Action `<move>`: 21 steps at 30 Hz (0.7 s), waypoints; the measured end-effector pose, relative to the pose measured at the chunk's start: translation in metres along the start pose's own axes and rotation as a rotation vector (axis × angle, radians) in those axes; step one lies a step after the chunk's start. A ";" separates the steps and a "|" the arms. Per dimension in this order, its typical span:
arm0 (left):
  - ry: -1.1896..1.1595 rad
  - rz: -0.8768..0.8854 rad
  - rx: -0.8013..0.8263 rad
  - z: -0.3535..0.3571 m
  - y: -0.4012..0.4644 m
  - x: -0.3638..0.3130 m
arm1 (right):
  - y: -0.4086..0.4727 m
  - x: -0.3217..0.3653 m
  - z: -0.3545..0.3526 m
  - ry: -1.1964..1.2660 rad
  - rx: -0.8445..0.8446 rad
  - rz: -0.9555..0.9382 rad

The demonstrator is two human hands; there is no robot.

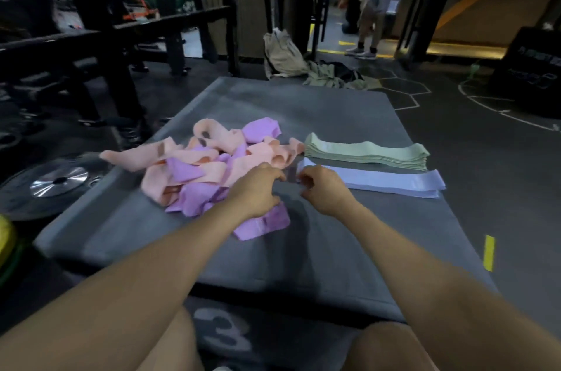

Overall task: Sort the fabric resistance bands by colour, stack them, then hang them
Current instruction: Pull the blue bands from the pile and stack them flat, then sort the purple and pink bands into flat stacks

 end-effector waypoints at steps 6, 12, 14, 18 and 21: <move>-0.032 -0.181 -0.133 -0.017 -0.038 0.050 | -0.008 0.039 0.040 0.060 0.026 0.054; -0.076 -0.185 -0.046 -0.013 -0.052 0.067 | -0.018 0.032 0.051 -0.011 0.087 0.135; -0.034 -0.174 0.004 -0.012 -0.052 0.070 | -0.020 0.037 0.052 0.046 0.159 0.148; 0.011 -0.166 0.019 -0.013 -0.051 0.069 | -0.021 0.047 0.057 0.005 0.243 0.091; 0.022 -0.167 0.041 -0.014 -0.050 0.063 | -0.020 0.048 0.054 0.044 0.212 0.088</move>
Point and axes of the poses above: each hand's wrist, its own y-axis towards the middle knuckle, its own z-axis out of the palm, x = y × z, the point moved 2 cm from there along y, towards the middle knuckle, and after that the axes turned 15 degrees about -x, right-handed, at the moved point
